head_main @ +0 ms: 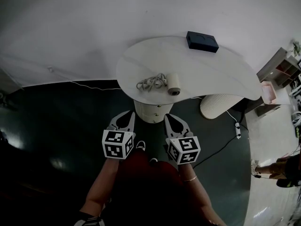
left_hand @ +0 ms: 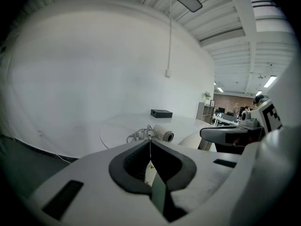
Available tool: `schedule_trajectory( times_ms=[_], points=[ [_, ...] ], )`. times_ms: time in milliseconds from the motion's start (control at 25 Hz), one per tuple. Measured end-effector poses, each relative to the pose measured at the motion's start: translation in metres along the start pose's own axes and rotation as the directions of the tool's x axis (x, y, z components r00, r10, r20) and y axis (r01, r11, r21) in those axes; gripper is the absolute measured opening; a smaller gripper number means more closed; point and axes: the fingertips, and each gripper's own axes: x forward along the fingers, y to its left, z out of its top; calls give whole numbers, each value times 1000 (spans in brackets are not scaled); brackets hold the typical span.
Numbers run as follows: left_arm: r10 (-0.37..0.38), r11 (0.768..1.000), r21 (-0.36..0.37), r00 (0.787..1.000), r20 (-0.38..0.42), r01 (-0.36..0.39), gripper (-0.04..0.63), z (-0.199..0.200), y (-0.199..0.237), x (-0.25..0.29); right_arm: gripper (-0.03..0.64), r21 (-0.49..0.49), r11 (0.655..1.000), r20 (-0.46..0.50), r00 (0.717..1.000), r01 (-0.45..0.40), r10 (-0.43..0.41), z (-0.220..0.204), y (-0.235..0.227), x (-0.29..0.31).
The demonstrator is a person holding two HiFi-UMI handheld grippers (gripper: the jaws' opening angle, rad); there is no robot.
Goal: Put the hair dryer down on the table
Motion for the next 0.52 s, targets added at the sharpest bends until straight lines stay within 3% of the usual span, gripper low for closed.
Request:
schedule_trajectory(
  times_ms=[520],
  points=[
    [24,1000,-1,1000,-6,-24,25,-5,-3,-12,15,-16,1000,2,1000,-4,4,-5,1,-10]
  ],
)
